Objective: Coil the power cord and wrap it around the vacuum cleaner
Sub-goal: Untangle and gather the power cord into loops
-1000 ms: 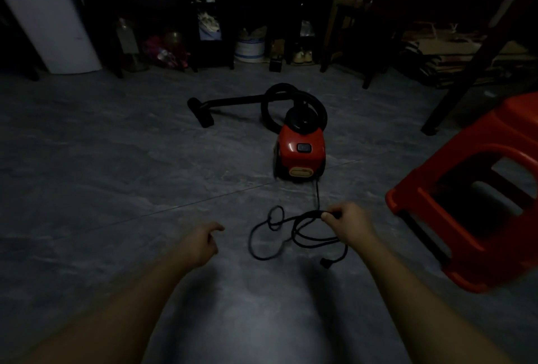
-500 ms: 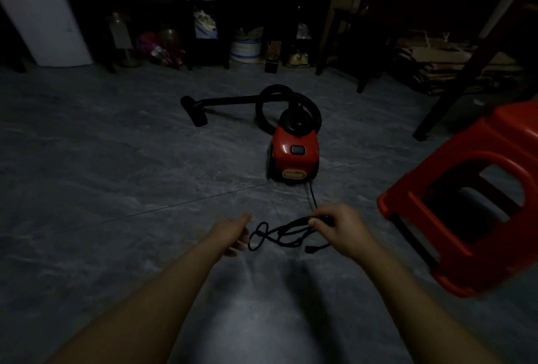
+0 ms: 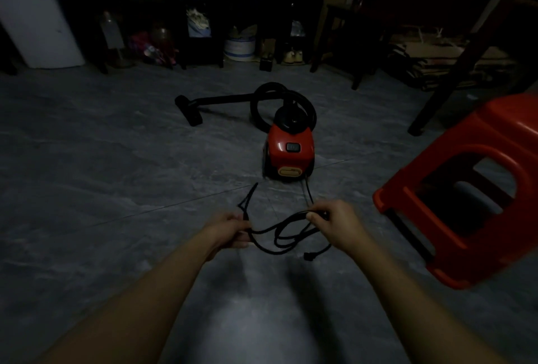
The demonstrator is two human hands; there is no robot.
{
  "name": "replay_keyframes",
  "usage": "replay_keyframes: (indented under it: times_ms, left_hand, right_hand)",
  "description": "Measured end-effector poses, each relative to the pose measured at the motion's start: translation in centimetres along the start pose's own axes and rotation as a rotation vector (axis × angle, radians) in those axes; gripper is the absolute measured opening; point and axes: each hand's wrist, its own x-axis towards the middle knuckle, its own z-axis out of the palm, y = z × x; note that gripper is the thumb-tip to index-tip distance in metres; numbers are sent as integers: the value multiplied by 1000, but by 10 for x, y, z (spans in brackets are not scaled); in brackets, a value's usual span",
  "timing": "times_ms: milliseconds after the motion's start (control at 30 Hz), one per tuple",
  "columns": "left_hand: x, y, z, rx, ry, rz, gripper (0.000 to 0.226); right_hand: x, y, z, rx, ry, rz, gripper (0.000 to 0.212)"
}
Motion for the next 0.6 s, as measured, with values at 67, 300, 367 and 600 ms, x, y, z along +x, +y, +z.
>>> replay_keyframes:
  times_ms: [67,300,367,600]
  left_hand:
    - [-3,4,0,0,-2,48,10]
    - [1,3,-9,101,-109,46,29]
    - [5,3,-9,200,-49,111,22]
    - [8,-1,-37,234,256,296,17]
  right_hand:
    - [3,4,1,5,40,26,18]
    - [7,2,-2,-33,105,83,23]
    - [7,1,-4,-33,125,104,23]
    - [5,9,-7,-73,147,199,20]
